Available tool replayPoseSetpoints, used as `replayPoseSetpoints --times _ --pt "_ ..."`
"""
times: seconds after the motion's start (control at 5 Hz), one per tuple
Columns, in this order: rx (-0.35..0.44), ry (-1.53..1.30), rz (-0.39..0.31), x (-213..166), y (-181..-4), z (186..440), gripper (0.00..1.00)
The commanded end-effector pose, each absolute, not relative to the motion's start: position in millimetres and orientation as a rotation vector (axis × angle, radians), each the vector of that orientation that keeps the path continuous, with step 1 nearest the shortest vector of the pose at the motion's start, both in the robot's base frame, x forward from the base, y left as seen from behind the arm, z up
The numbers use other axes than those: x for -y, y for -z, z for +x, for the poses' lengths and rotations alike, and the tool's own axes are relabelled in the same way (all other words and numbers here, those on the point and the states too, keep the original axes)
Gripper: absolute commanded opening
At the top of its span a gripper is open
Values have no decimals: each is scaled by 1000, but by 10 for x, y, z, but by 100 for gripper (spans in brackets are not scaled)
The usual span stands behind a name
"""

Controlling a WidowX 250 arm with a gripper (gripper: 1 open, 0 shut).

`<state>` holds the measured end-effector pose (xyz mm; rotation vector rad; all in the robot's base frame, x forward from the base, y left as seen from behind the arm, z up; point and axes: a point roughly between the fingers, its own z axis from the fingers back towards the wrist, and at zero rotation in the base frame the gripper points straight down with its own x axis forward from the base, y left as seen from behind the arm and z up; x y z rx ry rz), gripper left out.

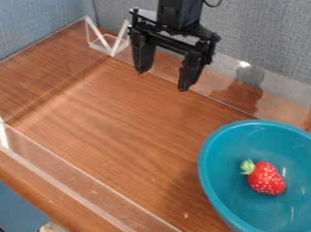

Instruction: Remove the strawberry from inside the blue bowl and put it on the table

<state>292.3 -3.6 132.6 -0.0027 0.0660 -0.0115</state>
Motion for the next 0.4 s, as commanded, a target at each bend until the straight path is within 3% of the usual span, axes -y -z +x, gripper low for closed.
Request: replayPoseSetpoints --times 0.0,0.2 --pt "-73 54 -3 210 -1316 2890 100" --pt "-106 224 -2 577 -1147 2789 100"
